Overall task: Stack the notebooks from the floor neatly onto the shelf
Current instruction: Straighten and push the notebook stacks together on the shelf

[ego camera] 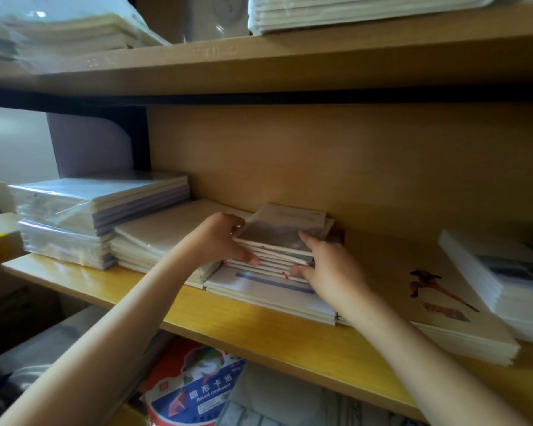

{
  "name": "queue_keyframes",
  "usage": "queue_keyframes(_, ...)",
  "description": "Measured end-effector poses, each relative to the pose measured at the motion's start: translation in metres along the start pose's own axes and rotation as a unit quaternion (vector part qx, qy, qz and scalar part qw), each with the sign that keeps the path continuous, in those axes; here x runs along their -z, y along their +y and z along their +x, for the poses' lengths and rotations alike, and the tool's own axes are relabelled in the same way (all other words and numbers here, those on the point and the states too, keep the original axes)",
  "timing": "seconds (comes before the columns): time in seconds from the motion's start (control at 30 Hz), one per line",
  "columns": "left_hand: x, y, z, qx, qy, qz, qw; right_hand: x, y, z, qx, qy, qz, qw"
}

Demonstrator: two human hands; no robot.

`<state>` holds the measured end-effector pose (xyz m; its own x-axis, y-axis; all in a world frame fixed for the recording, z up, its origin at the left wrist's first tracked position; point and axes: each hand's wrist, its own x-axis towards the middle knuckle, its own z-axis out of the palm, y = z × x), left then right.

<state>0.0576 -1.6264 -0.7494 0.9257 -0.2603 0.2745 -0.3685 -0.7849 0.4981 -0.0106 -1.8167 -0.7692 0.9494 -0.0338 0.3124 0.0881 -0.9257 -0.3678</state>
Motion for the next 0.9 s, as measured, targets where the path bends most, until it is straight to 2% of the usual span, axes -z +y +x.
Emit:
queue_keyframes(0.1,0.000,-0.001,-0.004,-0.008,0.030,0.022,0.999,0.001,-0.007,-0.011,0.039,0.103,-0.184,0.977)
queue_keyframes(0.17,-0.002,0.001,-0.008,-0.019,0.062,0.032,0.997,-0.002,-0.009,-0.017,0.086,0.141,-0.251,0.954)
queue_keyframes(0.23,-0.004,0.002,-0.009,-0.018,0.086,0.030,0.996,-0.003,-0.008,-0.019,0.114,0.139,-0.270,0.946)
queue_keyframes(0.37,0.001,-0.003,-0.006,-0.016,0.034,0.038,0.999,-0.001,-0.005,-0.022,0.111,0.130,-0.161,0.972)
queue_keyframes(0.5,0.011,-0.016,-0.007,-0.029,-0.035,-0.116,0.992,0.003,-0.001,-0.015,0.073,0.115,-0.097,0.986)
queue_keyframes(0.67,0.004,-0.019,-0.005,-0.061,0.010,-0.142,0.988,0.001,-0.001,-0.012,0.056,0.120,-0.090,0.987)
queue_keyframes(0.9,0.002,-0.015,-0.006,-0.075,0.010,-0.127,0.989,0.002,-0.007,-0.012,-0.016,0.051,0.039,0.998)
